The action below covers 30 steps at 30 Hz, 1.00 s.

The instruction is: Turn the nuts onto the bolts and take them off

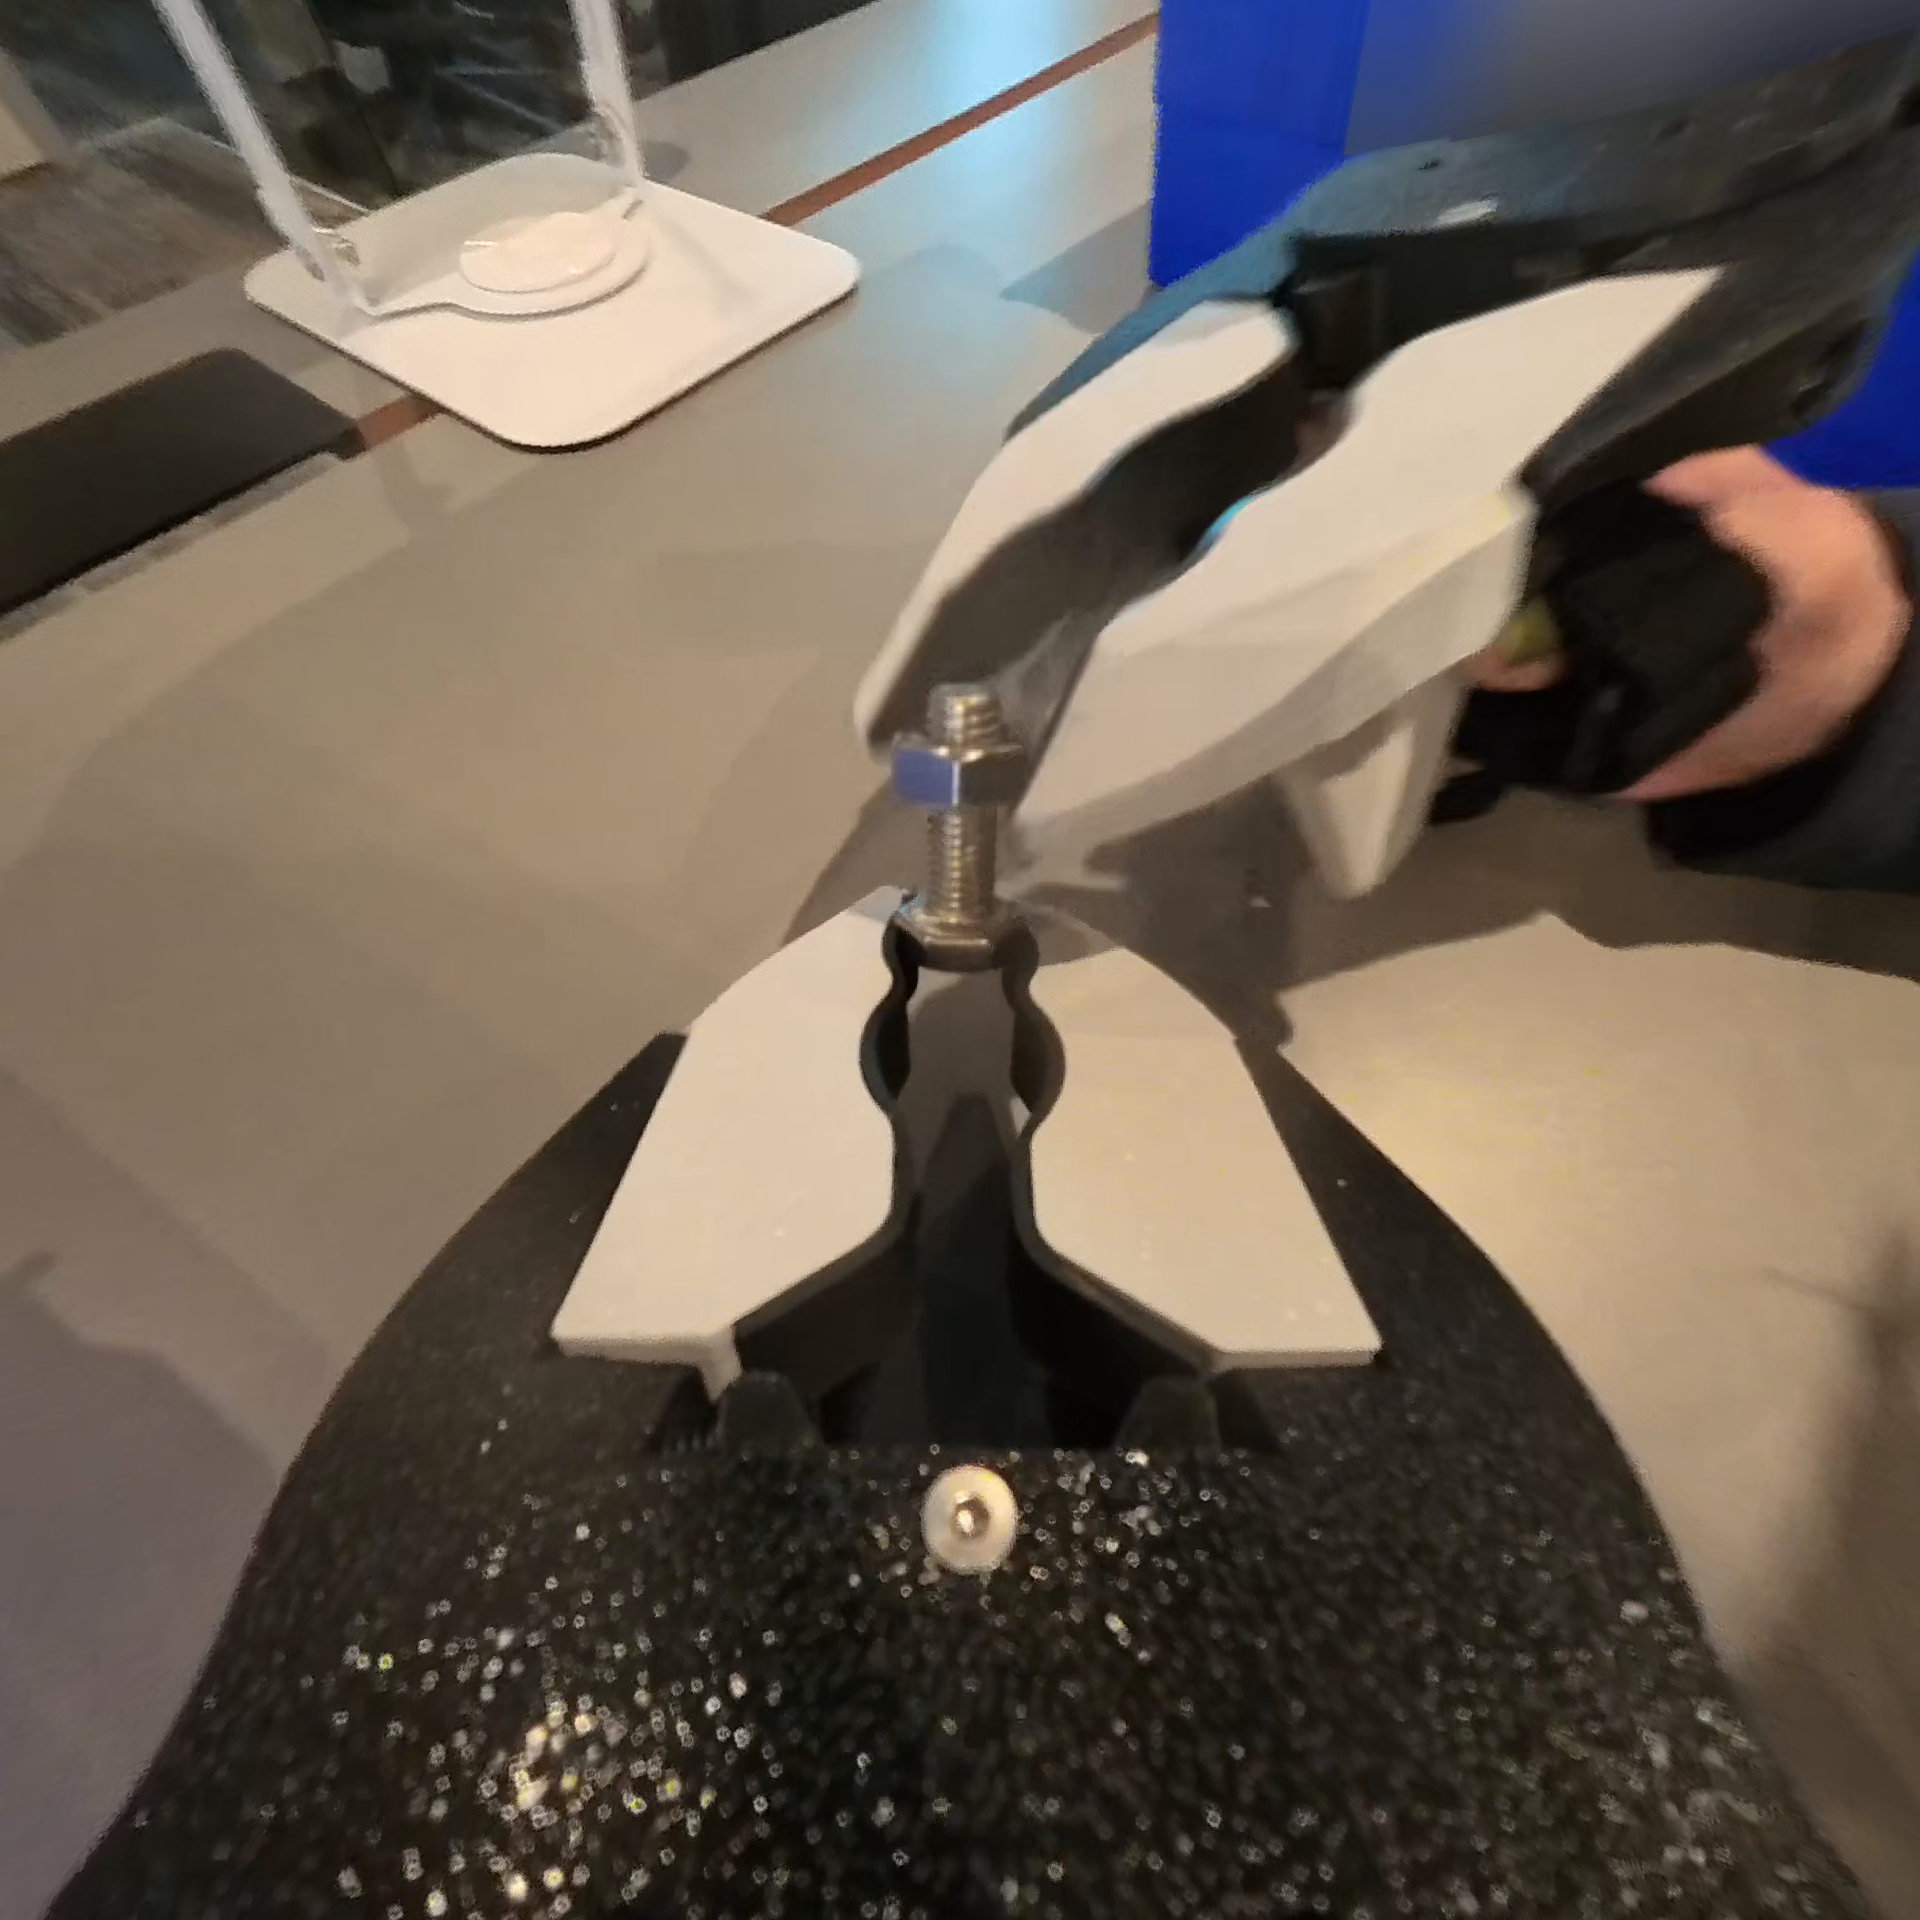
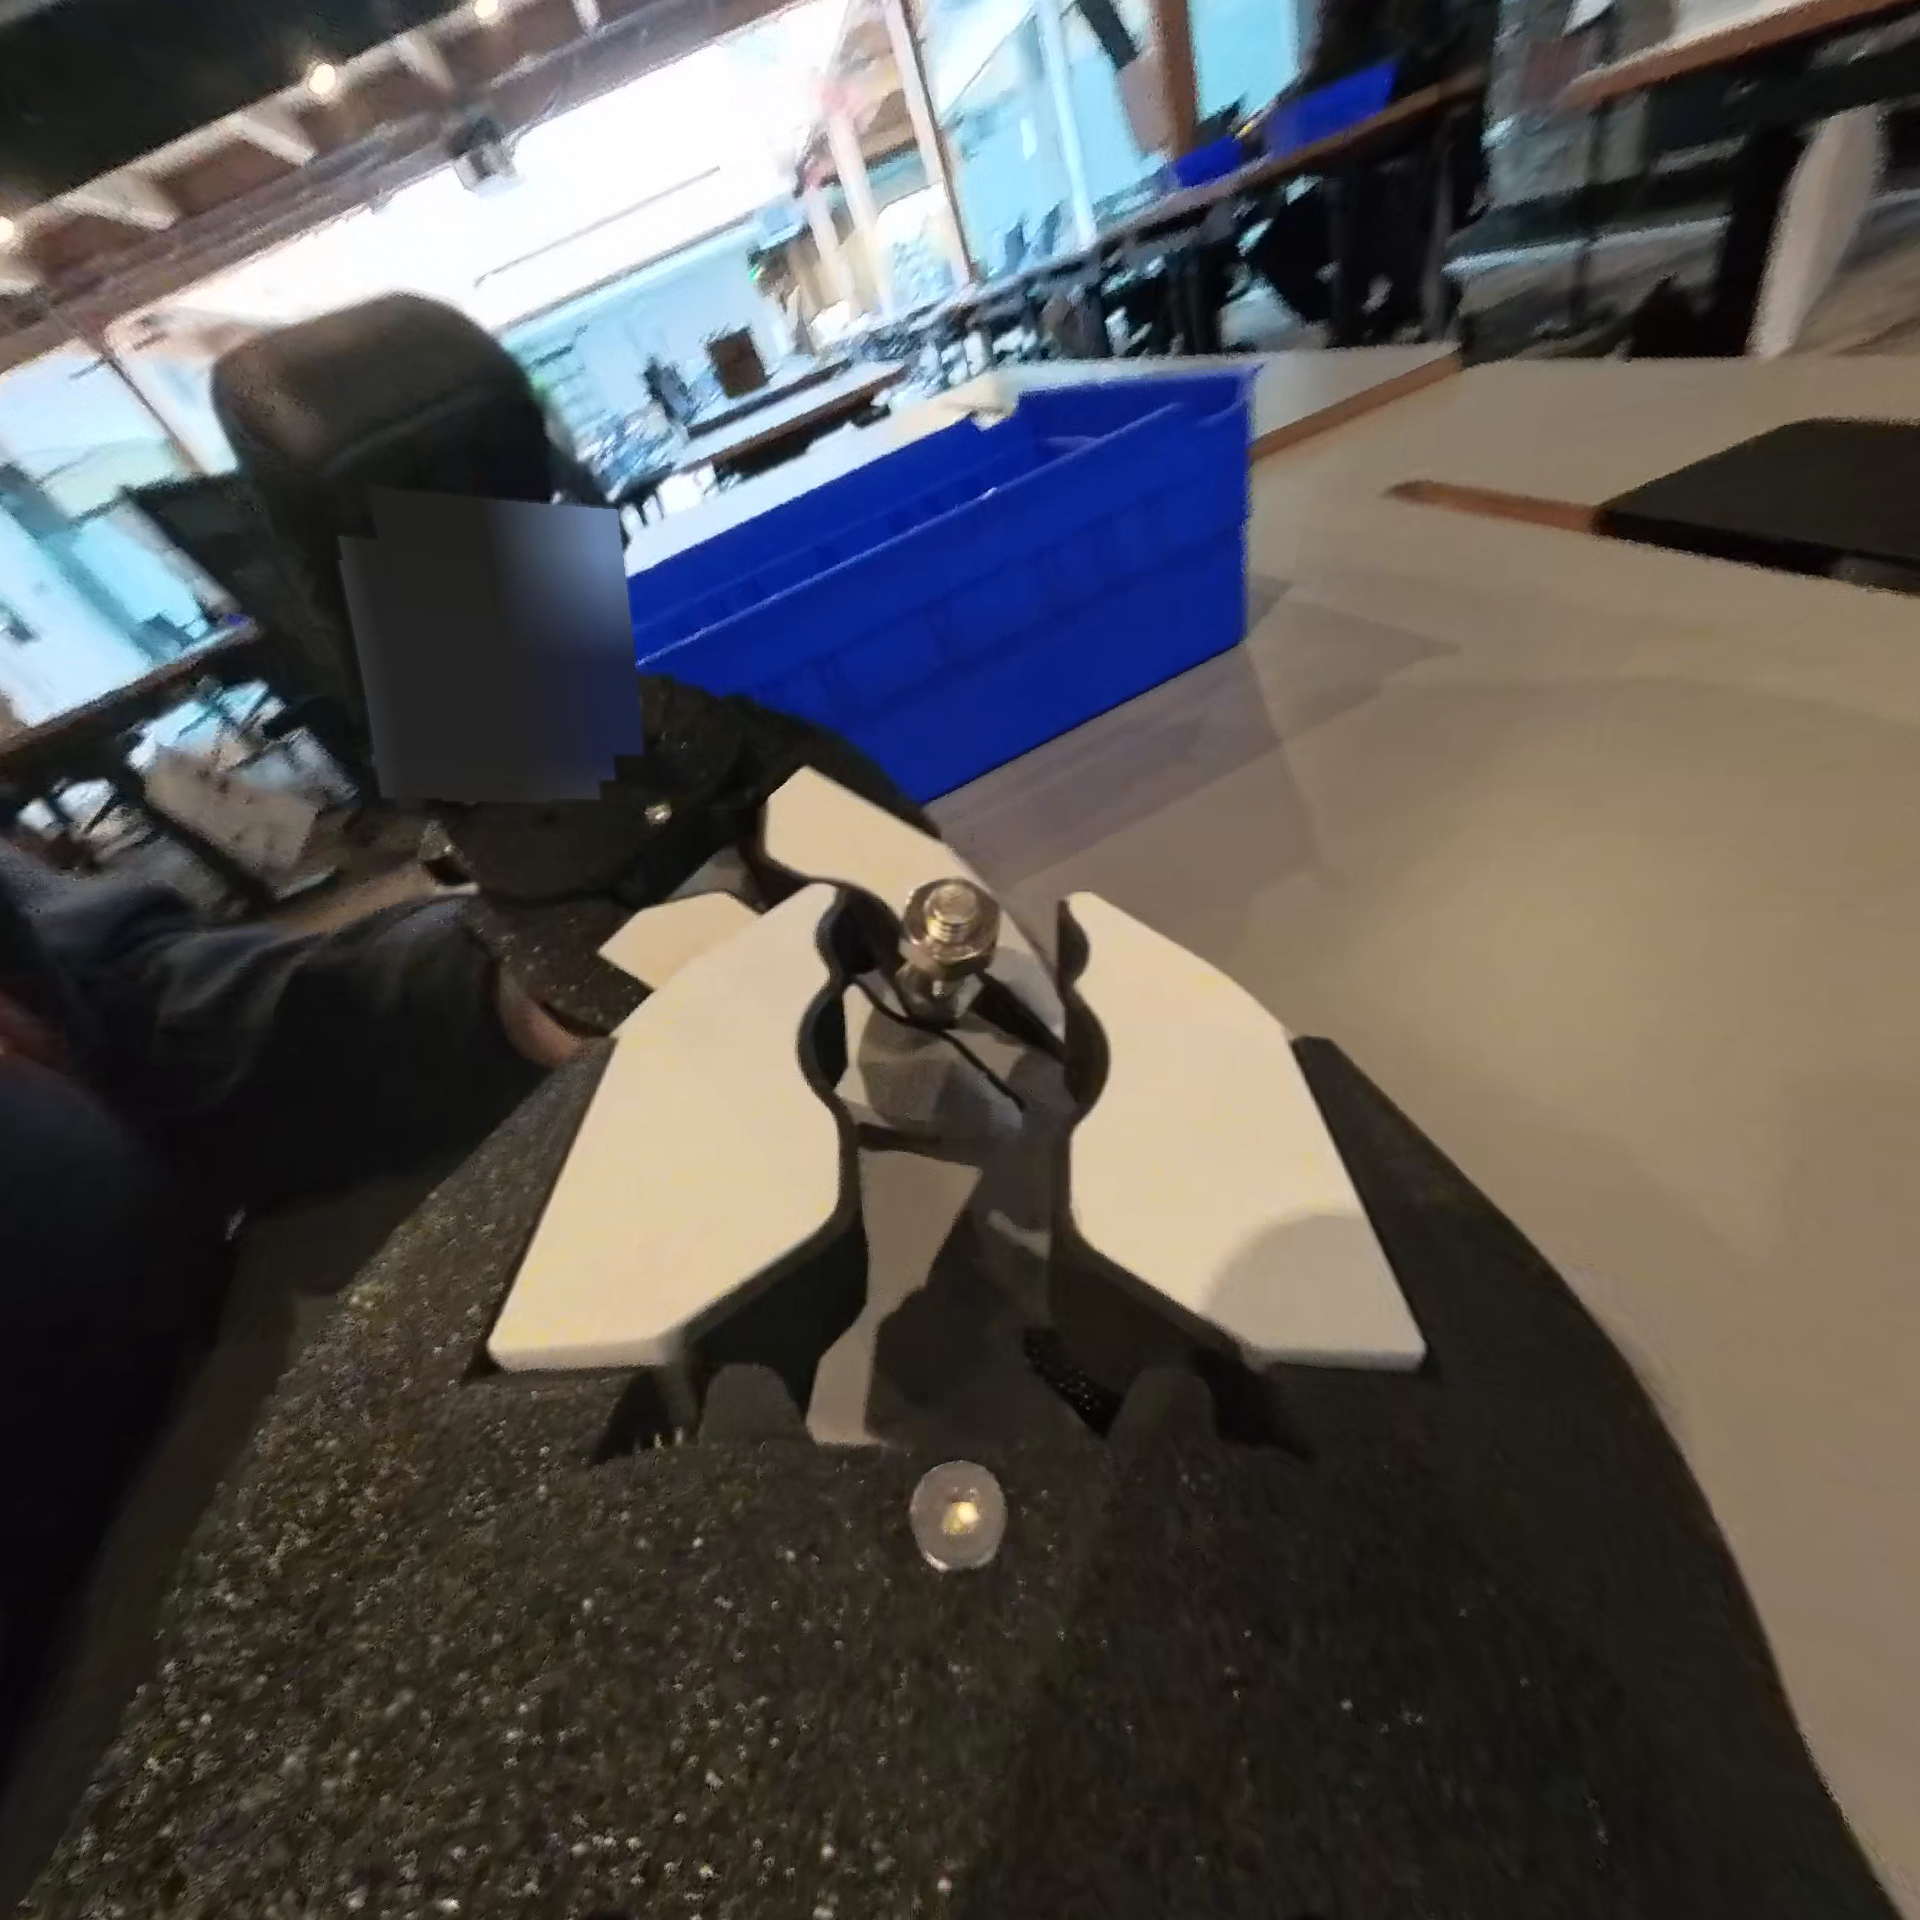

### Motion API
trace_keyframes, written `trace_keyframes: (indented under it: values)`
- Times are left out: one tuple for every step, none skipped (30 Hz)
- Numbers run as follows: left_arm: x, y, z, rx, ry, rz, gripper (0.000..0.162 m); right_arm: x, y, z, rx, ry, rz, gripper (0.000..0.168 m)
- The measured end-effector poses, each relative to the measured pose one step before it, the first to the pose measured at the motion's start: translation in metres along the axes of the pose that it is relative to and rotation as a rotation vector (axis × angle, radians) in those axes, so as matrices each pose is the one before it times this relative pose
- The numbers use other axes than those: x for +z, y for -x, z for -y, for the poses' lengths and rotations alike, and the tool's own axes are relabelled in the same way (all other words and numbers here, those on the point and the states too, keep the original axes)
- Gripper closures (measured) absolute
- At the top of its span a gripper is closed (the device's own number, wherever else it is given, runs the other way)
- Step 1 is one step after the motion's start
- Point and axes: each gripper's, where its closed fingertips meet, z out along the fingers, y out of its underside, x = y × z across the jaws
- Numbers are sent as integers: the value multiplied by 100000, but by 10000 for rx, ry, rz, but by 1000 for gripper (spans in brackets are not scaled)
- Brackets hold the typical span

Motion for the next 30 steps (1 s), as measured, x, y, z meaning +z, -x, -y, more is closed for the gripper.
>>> trace_keyframes:
  values:
    - [-6, 129, 8, -2, -11, 114, 148, -334, -296, 225, 30, -254, -299, 128]
    - [-10, 144, 12, -8, -6, 118, 148, -286, -140, 186, -20, -199, -211, 126]
    - [4, 116, -15, 0, 8, 104, 148, -220, -157, 88, -59, -119, -256, 124]
    - [27, 121, -38, 15, 34, 96, 148, -130, -127, -26, -89, -36, -267, 123]
    - [37, 92, -70, 25, 52, 81, 148, -70, -44, -79, -113, 19, -226, 123]
    - [39, 47, -45, 22, 39, 65, 148, -17, -21, -115, -118, 51, -221, 123]
    - [23, 28, -34, 34, 31, 49, 148, 18, -58, -81, -114, 30, -226, 123]
    - [34, -21, -30, 54, 26, 32, 148, 31, -115, -52, -73, 20, -231, 123]
    - [16, -16, -15, 74, 15, 48, 148, 68, -46, -41, -17, 25, -115, 123]
    - [10, -54, -9, 102, 10, 30, 148, 86, -30, -62, 72, 36, -30, 124]
    - [25, -94, -6, 125, 10, 16, 148, 103, -60, -85, 147, 62, 9, 126]
    - [51, -100, -26, 128, 26, 10, 148, 97, -63, -60, 161, 52, 28, 126]
    - [40, -95, -40, 120, 37, 11, 148, 48, -49, -33, 124, 14, 21, 127]
    - [32, -65, -17, 101, 18, 25, 148, -34, -128, -28, 71, 7, -95, 128]
    - [-5, -38, 32, 56, -20, 18, 148, -124, -201, -47, 35, 9, -188, 129]
    - [-13, -10, 36, -8, -25, -14, 148, -196, -153, -59, 8, 13, -151, 130]
    - [-21, 9, 21, -61, -18, -44, 148, -243, -112, -124, 3, 53, -112, 130]
    - [-20, -37, 24, -85, -28, -104, 149, -244, -41, -160, -14, 83, -47, 131]
    - [-45, -129, 8, -43, -21, -192, 149, -251, 7, -171, -54, 102, -7, 131]
    - [-37, -184, -94, 68, 33, -241, 149, -251, 47, -239, -129, 165, 32, 132]
    - [-38, -111, -233, 123, 114, -187, 149, -237, 119, -282, -244, 220, 82, 132]
    - [-19, -210, -304, 136, 159, -258, 149, -249, 472, -214, -423, 174, 331, 132]
    - [-28, -497, -300, 179, 158, -471, 149, -224, 678, -189, -491, 156, 464, 132]
    - [-2, -527, -338, 174, 189, -455, 149, -183, 468, -163, -479, 150, 294, 129]
    - [-6, -522, -375, 215, 227, -414, 149, -128, 507, -168, -512, 149, 318, 129]
    - [-14, -473, -332, 237, 222, -328, 149, -80, 339, -258, -472, 192, 197, 128]
    - [-56, -408, -158, 186, 149, -262, 149, -31, 331, -233, -400, 152, 193, 127]
    - [-53, -428, -147, 163, 141, -251, 149, 17, 550, -169, -251, 90, 340, 127]
    - [-43, -377, -151, 119, 154, -210, 149, 43, 911, -93, -127, 67, 621, 129]
    - [-13, -352, -143, 83, 159, -192, 149, 73, 700, -101, -49, 96, 479, 131]
